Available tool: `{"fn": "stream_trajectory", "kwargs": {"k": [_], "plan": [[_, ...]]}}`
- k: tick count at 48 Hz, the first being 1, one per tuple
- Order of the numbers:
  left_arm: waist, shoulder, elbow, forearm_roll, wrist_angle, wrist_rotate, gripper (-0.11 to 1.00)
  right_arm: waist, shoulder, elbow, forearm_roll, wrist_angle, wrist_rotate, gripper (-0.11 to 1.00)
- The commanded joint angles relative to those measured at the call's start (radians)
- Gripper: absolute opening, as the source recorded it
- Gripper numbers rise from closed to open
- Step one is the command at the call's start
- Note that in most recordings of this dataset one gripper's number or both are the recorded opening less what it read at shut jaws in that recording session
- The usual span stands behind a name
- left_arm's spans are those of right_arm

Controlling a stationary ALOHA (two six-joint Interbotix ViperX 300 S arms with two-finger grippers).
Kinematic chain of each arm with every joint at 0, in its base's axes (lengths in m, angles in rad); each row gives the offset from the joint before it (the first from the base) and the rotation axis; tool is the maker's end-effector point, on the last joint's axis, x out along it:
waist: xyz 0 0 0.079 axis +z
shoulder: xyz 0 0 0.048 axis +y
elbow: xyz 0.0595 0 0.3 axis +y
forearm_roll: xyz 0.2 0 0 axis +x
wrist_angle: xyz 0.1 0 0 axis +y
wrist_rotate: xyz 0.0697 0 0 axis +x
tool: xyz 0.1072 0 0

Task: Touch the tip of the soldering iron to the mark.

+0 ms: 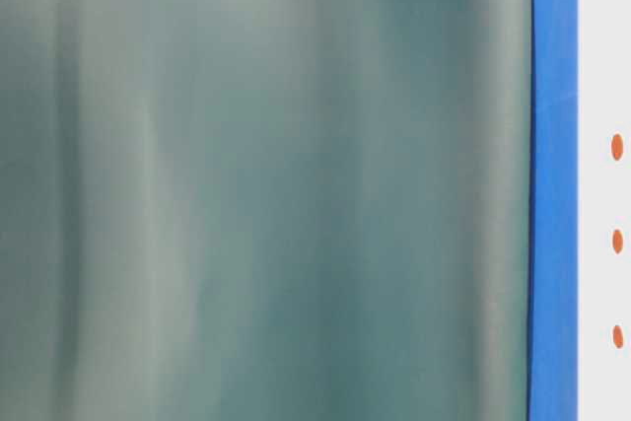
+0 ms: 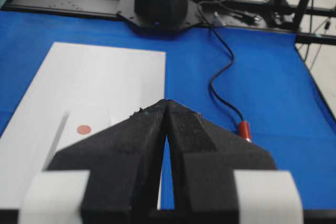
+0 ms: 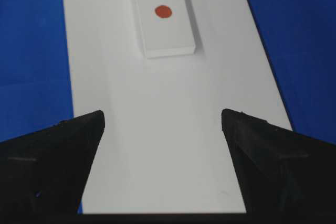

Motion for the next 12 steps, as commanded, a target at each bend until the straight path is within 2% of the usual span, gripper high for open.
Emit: {"fn": "stream_trajectory", "kwargs": {"k": [1,12], "plan": [[-0.002,0.003,-0.012,0.0,-0.008,0.0,0.0,-0.002,0.008,-0.011,0.002,-0.009,0.0,0.79],[-0.003,0.003,-0.011,0.0,-0.005,0.0,0.0,-0.002,0.008,-0.011,0.0,-0.009,0.0,0.79]]}}
